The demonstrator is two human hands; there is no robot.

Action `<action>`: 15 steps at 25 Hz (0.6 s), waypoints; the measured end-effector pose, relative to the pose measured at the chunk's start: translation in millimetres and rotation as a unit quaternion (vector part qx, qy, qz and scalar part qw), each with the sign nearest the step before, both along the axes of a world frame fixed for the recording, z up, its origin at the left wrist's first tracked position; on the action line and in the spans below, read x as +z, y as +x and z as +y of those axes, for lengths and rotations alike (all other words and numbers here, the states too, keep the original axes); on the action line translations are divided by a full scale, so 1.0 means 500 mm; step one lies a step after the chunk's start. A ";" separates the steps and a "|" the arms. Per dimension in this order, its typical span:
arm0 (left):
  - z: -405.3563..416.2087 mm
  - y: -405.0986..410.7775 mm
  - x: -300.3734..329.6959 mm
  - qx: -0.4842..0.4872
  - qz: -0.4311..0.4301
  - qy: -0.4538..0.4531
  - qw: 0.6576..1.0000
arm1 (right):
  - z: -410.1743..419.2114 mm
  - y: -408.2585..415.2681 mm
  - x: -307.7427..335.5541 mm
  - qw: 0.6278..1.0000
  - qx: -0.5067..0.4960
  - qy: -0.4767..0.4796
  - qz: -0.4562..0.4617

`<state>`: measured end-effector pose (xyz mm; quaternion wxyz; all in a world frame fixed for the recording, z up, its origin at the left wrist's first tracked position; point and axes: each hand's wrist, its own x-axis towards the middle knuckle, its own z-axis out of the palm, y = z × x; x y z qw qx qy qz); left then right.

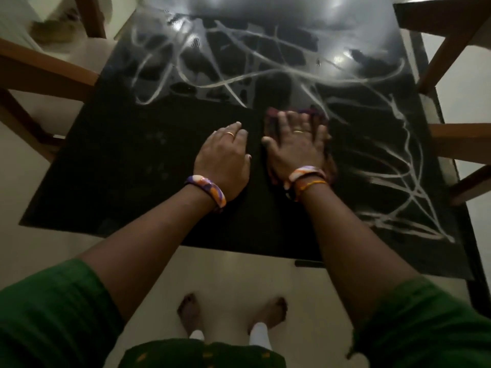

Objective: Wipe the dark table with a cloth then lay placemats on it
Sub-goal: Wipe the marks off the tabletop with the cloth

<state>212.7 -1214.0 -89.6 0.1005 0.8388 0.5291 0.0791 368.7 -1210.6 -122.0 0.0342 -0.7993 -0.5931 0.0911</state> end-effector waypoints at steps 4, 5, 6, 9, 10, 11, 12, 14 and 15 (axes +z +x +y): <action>0.014 0.102 0.009 0.010 0.030 0.001 0.999 | -0.001 0.101 0.001 1.000 0.010 0.010 -0.012; 0.015 0.126 0.010 -0.011 0.036 0.002 0.999 | -0.020 0.165 0.003 0.999 -0.036 0.010 -0.016; 0.015 0.144 0.009 -0.037 0.042 0.000 0.998 | -0.043 0.226 0.006 0.996 -0.085 0.002 -0.013; 0.012 0.182 0.006 -0.093 0.071 -0.014 0.993 | -0.093 0.324 0.025 0.980 -0.196 -0.024 -0.004; 0.012 0.190 0.006 -0.094 0.081 -0.018 0.992 | -0.092 0.316 0.024 0.979 -0.200 -0.021 -0.005; 0.013 0.197 0.006 -0.086 0.089 -0.019 0.992 | -0.082 0.290 0.021 0.983 -0.181 -0.013 -0.003; 0.016 0.204 0.008 -0.073 0.096 -0.017 0.993 | -0.068 0.253 0.017 0.990 -0.142 -0.008 -0.001; 0.019 0.217 0.011 -0.048 0.113 -0.018 0.992 | -0.050 0.167 0.007 0.999 -0.032 0.004 -0.001; 0.018 0.226 0.011 -0.041 0.123 -0.016 0.991 | -0.046 0.144 0.006 1.000 0.015 0.004 0.002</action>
